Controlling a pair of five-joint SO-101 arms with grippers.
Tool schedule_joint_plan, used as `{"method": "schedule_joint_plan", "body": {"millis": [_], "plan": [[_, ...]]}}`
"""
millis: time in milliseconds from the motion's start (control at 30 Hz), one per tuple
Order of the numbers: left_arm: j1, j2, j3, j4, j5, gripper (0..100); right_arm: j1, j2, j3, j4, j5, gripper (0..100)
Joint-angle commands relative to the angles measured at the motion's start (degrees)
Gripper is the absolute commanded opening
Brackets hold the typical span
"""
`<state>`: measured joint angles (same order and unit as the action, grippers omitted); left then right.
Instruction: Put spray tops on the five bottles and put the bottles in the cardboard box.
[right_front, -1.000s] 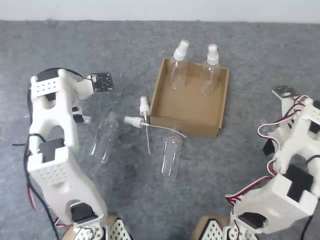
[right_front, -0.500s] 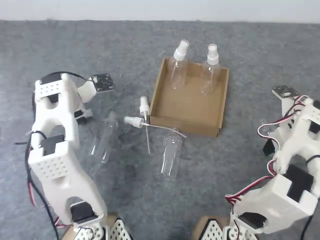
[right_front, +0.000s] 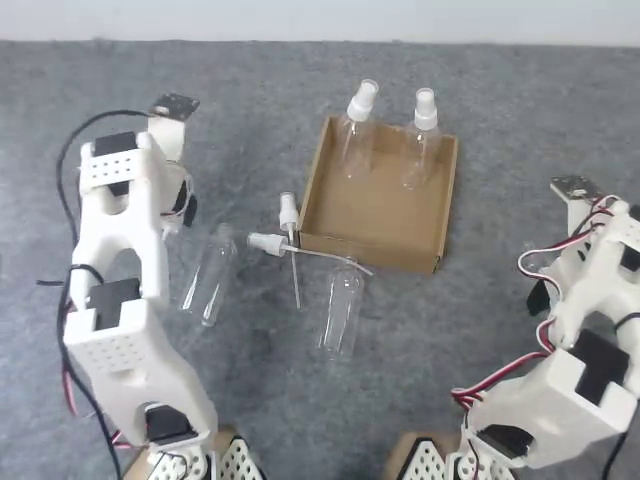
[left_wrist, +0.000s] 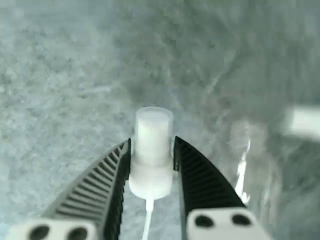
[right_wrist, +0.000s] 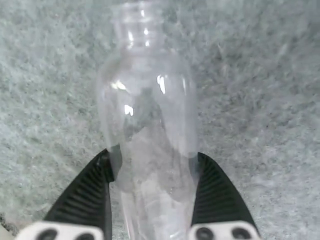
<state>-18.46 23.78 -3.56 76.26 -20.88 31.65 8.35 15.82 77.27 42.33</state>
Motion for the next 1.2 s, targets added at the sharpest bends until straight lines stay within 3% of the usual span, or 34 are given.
{"method": "schedule_joint_plan", "body": {"millis": [0, 100, 367, 600, 833, 1167], "plan": [[1.6, -3.2, -0.3, -2.6, 5.9, 6, 0.5, -0.8, -0.4, -0.9, -1.4, 0.7], [2.3, -0.6, -0.4, -2.9, 5.9, 6, 0.6, -0.7, -0.4, -2.0, -1.6, 0.7], [2.5, 5.5, -0.7, -6.9, 6.1, 6, 2.5, -0.7, -0.4, -6.0, -10.5, 2.0], [2.5, 5.7, -0.7, -7.2, 5.7, 6, 2.4, -0.8, -0.4, -6.4, -10.4, 21.6], [2.5, 5.5, -0.9, -7.2, 5.6, 6, 2.3, -0.7, -0.4, -6.4, -6.2, 23.0], [3.1, -6.2, -10.3, 4.5, 7.9, 6, -1.3, -0.8, -8.5, -2.6, -6.9, 23.0]]}}
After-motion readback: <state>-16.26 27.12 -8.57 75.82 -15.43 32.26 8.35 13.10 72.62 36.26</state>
